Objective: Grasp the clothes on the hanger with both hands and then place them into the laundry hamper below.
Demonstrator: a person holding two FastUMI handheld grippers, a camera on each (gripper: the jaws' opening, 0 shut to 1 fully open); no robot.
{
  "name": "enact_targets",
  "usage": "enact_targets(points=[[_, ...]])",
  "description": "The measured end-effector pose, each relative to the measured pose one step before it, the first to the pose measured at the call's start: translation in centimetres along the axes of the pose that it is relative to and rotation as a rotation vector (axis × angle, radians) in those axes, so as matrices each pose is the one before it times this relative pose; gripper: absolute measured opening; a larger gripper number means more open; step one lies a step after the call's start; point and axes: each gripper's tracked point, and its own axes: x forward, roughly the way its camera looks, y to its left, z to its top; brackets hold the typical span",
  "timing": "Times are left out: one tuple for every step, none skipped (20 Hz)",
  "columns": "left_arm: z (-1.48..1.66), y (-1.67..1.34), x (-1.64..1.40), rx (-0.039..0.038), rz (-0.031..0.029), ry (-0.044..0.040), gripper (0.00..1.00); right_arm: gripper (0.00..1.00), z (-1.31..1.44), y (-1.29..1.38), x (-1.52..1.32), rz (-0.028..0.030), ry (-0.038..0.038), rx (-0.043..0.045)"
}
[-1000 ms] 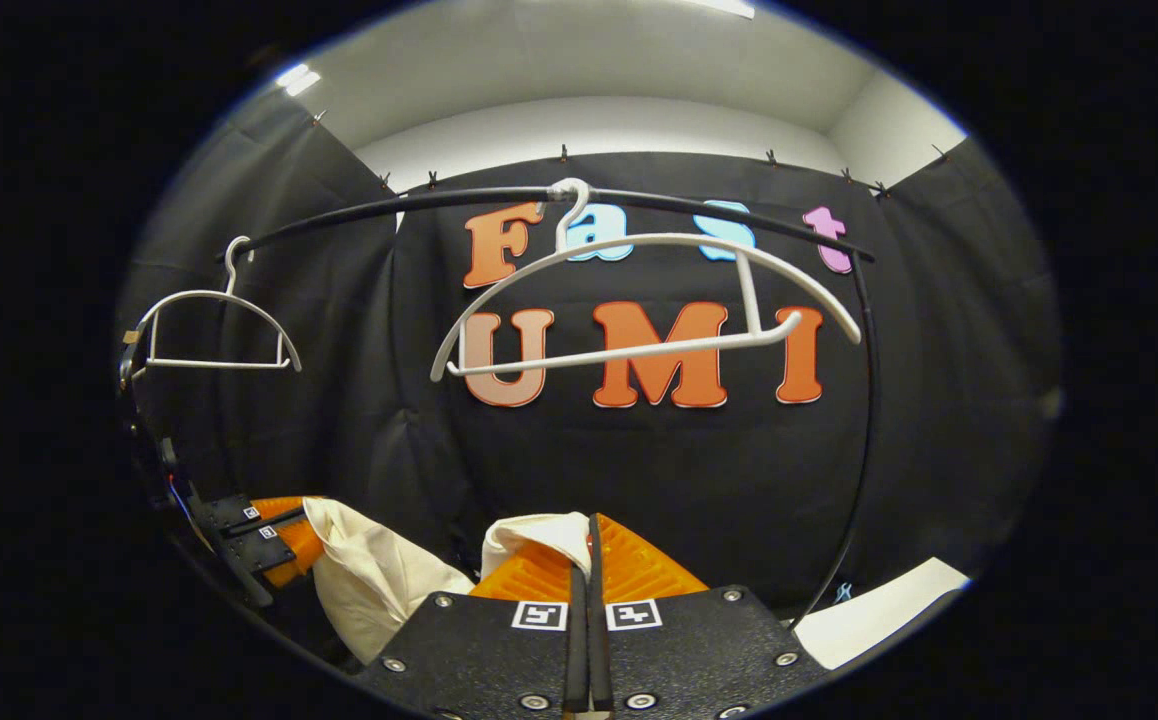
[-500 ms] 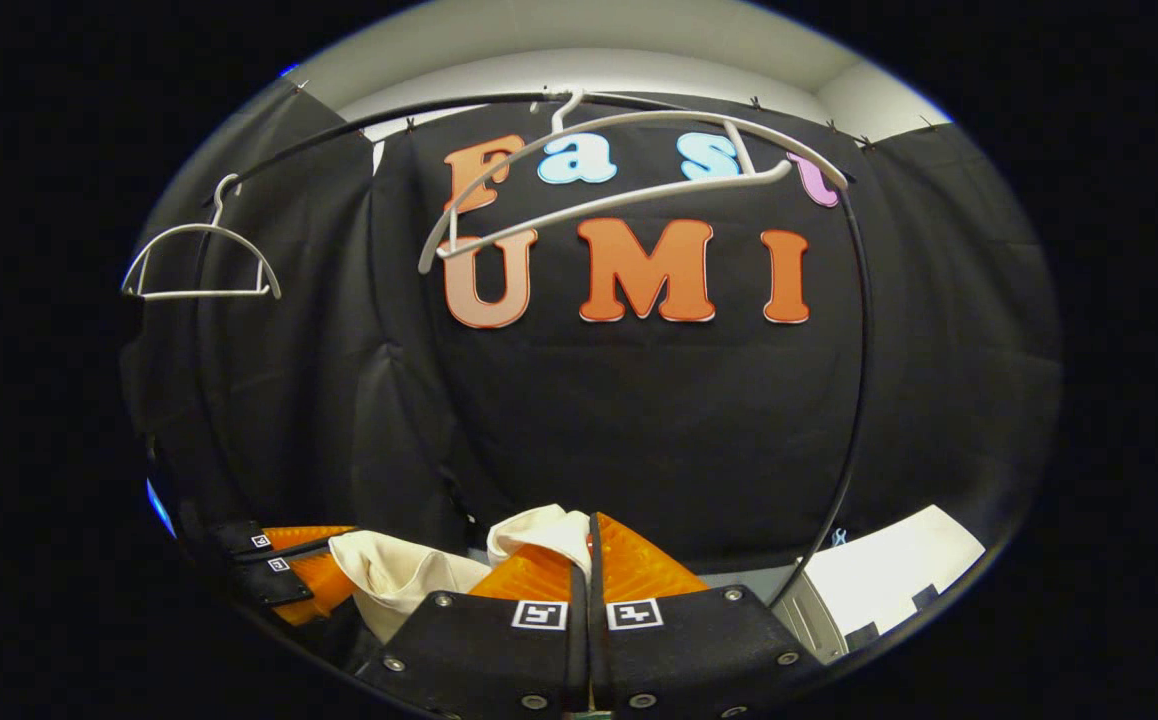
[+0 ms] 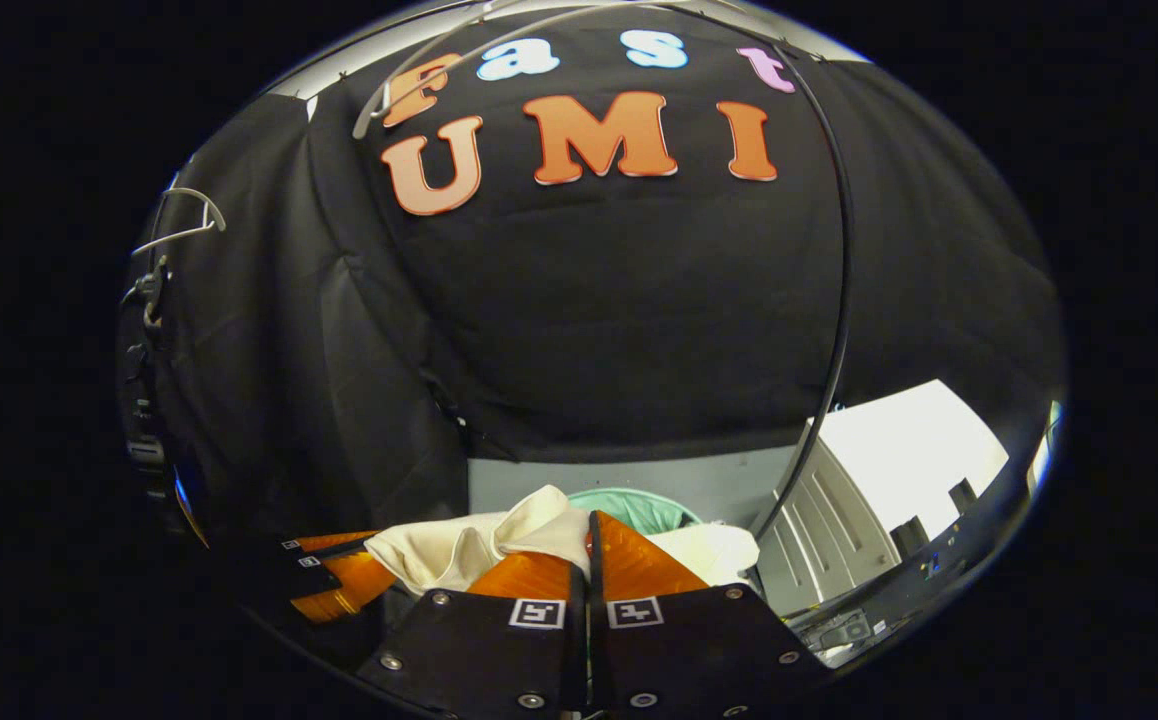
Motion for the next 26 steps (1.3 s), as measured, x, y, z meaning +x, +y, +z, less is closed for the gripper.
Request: enact_targets(points=[[-0.554,0.346,0.503,-0.01015,0.01440,0.03138,0.17,0.02,-1.280,-0.191,0.184,-0.00061,0.02733,0.02577],[-0.887,0.692,0.370,-0.00937,0.01444,0.02792,0.18,0.02,-0.647,0.030,-0.092,-0.00301,0.02544,0.02027],[-0.511,0.494,0.291,-0.01250,0.00727,0.02452,0.18,0.02,-0.818,-0.168,0.157,-0.00636,0.02423,0.01228],[-0.289,0.299,0.254,-0.01292,0.00699,0.01778,0.18,0.03,-0.570,-0.187,-0.004,-0.01056,0.02684,0.00466],[-0.285,0.264,0.102,-0.01217,0.00597,0.01443,0.18,0.05,-0.542,-0.125,0.188,-0.00237,0.01805,0.01062],[-0.194,0.109,0.145,-0.01105,0.00213,0.01077,0.17,0.08,-0.666,-0.097,0.437,-0.00063,0.02559,0.01422],[-0.301,0.017,0.117,-0.00811,-0.00558,0.00950,0.18,0.10,-0.753,-0.046,0.284,-0.00300,0.02548,0.01593],[-0.392,-0.136,0.083,-0.00315,-0.00264,0.01334,0.19,0.05,-0.393,-0.099,0.014,0.00357,0.01321,0.01434],[-0.426,0.155,0.123,0.00169,0.00439,0.01854,0.23,0.31,-0.005,-0.010,0.136,-0.00012,0.00444,0.01314],[-0.610,0.235,0.131,0.00577,0.01169,0.02037,0.19,0.42,-0.032,-0.136,0.439,-0.00304,0.00100,0.00285],[-0.396,0.161,0.201,-0.00023,0.00397,0.01882,0.38,0.45,0.193,-0.143,0.023,-0.01112,-0.00265,-0.00265],[-0.219,0.166,0.147,-0.00427,0.00229,0.01758,0.43,0.72,-0.130,-0.118,-0.113,-0.00843,0.00089,-0.00935],[-0.547,0.009,0.091,-0.00468,0.00196,0.01625,0.51,0.72,-0.004,0.078,-0.053,-0.00332,0.00306,-0.00847],[-0.354,0.081,0.090,-0.00446,0.00444,0.01563,0.59,0.83,-0.289,0.131,0.021,0.00189,0.00496,-0.00713],[-0.359,-0.169,0.151,-0.00869,-0.00804,0.01440,0.68,0.86,-0.109,0.043,0.136,0.00333,0.00602,-0.00664],[-0.317,0.095,0.119,-0.00848,-0.00485,0.01113,0.77,0.86,-0.272,0.011,0.182,-0.00046,0.00343,-0.00602],[-0.147,0.112,0.032,-0.00579,-0.00276,0.00873,0.75,0.93,-0.152,0.033,-0.050,-0.00249,0.00296,-0.00543],[-0.058,0.285,-0.028,-0.00086,0.00589,0.00529,0.79,0.94,0.012,-0.006,-0.064,-0.00203,0.00138,-0.00198],[-0.415,0.035,-0.048,-0.00637,-0.00301,0.00295,0.89,0.95,-0.107,-0.035,-0.163,-0.00134,0.00226,-0.00100],[0.207,-0.109,-0.084,-0.00124,0.00068,-0.00379,1.00,0.95,-0.137,-0.087,-0.111,-0.00277,0.00403,-0.00270],[0.221,0.205,-0.100,0.00186,0.00808,-0.00670,0.98,0.95,-0.155,-0.108,0.019,-0.00331,0.00457,-0.00292],[0.321,0.026,-0.140,-0.00028,0.00075,-0.01334,0.98,0.95,0.003,0.034,-0.008,0.00163,0.00087,0.00032],[0.416,-0.079,-0.236,-0.00037,0.00009,-0.01648,1.00,0.95,0.023,0.143,-0.088,0.00498,-0.00142,0.00122],[0.469,0.110,-0.217,0.00234,0.00338,-0.02223,1.00,0.95,0.017,0.242,-0.075,0.00695,-0.00190,0.00306],[0.857,-0.018,-0.292,0.00047,0.00001,-0.03009,1.00,0.95,0.193,0.091,-0.184,0.00374,-0.00330,0.00114],[0.797,-0.191,-0.330,0.00057,-0.00363,-0.03572,0.98,0.95,0.108,-0.048,-0.252,0.00154,-0.00786,-0.00168]])
